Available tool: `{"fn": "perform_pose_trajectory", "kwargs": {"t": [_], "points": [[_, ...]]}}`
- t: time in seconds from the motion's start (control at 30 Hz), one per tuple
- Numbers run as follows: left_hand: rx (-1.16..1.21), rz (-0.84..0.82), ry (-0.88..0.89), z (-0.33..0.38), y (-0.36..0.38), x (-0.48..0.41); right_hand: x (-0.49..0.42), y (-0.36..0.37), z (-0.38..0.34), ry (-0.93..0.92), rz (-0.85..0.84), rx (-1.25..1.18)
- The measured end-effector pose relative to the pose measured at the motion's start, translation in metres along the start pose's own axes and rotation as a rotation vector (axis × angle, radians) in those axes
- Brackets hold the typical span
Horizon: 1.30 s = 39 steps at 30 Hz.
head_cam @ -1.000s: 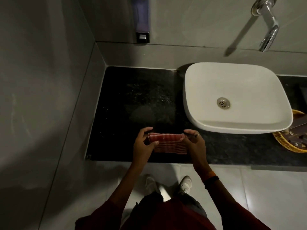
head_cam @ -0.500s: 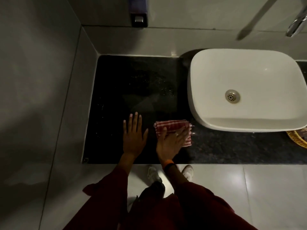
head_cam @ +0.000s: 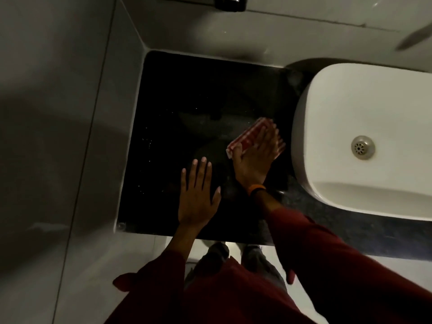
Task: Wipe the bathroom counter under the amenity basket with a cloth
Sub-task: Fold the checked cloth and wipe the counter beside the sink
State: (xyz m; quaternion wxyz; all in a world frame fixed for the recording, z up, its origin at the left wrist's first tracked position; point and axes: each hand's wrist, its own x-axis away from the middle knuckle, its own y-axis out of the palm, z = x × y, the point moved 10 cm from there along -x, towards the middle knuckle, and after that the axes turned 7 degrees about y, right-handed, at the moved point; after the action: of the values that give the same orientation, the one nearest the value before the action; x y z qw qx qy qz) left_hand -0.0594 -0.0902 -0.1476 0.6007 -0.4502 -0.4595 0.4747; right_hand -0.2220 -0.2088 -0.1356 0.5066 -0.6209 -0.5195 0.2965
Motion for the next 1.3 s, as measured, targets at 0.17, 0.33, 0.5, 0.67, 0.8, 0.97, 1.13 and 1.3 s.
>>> {"fn": "perform_pose_trajectory", "kwargs": {"t": [0.17, 0.33, 0.5, 0.67, 0.8, 0.97, 1.13, 1.3], "points": [[0.004, 0.006, -0.002, -0.001, 0.002, 0.000, -0.036, 0.002, -0.046, -0.268, -0.033, 0.017], [0.010, 0.044, 0.004, 0.000, 0.001, 0.001, -0.050, 0.013, -0.098, -0.564, -0.080, 0.080], [0.024, 0.056, 0.012, 0.000, 0.002, 0.001, -0.040, 0.028, -0.152, -0.844, -0.134, 0.062], [0.033, 0.081, 0.022, 0.001, 0.001, 0.002, -0.024, 0.034, -0.181, -1.021, -0.207, 0.108], [0.197, 0.181, 0.012, -0.002, -0.024, 0.003, -0.011, -0.002, -0.143, -0.659, -0.191, -0.225], [0.121, 0.295, 0.228, -0.018, -0.088, -0.072, 0.068, -0.021, 0.004, -0.141, -0.014, -0.451], [-0.133, -0.098, 0.475, -0.025, -0.071, -0.177, 0.113, -0.001, 0.037, -0.123, -0.028, -0.299], [-0.069, -0.050, 0.319, -0.053, -0.058, -0.169, 0.112, 0.006, 0.039, -0.147, 0.006, -0.219]]}}
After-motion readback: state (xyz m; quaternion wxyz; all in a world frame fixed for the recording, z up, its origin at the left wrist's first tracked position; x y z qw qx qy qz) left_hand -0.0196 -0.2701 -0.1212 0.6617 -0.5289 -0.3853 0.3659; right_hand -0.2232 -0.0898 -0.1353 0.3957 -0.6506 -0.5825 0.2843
